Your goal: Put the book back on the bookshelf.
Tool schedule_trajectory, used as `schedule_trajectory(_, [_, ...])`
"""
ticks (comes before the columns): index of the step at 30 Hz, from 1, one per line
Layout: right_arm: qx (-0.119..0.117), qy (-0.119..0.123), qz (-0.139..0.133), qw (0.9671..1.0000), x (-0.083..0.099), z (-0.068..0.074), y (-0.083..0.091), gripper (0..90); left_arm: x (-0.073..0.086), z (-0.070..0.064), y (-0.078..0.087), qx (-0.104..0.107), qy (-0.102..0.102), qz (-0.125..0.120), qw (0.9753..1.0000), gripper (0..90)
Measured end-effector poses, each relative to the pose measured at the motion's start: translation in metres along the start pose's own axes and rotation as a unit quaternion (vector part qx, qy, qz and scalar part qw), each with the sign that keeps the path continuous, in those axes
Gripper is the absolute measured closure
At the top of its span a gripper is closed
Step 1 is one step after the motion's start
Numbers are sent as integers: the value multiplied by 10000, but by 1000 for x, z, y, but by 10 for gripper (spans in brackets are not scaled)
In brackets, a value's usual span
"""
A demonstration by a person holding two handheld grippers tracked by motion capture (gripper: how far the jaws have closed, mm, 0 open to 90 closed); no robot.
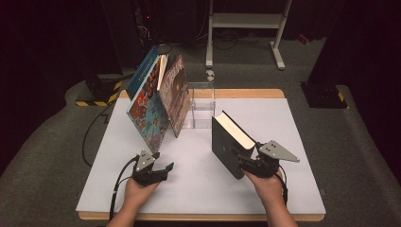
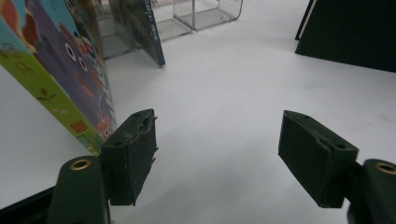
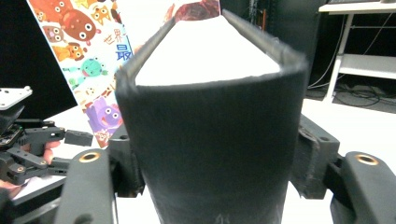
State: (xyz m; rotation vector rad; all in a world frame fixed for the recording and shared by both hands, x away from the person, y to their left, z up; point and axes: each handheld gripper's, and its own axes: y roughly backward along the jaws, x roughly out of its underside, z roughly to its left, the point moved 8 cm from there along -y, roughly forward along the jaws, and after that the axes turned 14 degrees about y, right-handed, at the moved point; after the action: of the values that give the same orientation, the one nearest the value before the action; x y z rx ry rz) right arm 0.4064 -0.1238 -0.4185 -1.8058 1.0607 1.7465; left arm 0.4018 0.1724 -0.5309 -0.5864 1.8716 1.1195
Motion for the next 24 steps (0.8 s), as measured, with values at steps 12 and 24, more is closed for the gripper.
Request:
schedule_trajectory(12, [89,110,-220,9997,-11,2,-4,449,-1,1,2,26,72,-116,9999,281])
schedule_trajectory(24, [209,491,114,9985,-14,3,-6,533,-1,1,3,62,75,-120,9999,281])
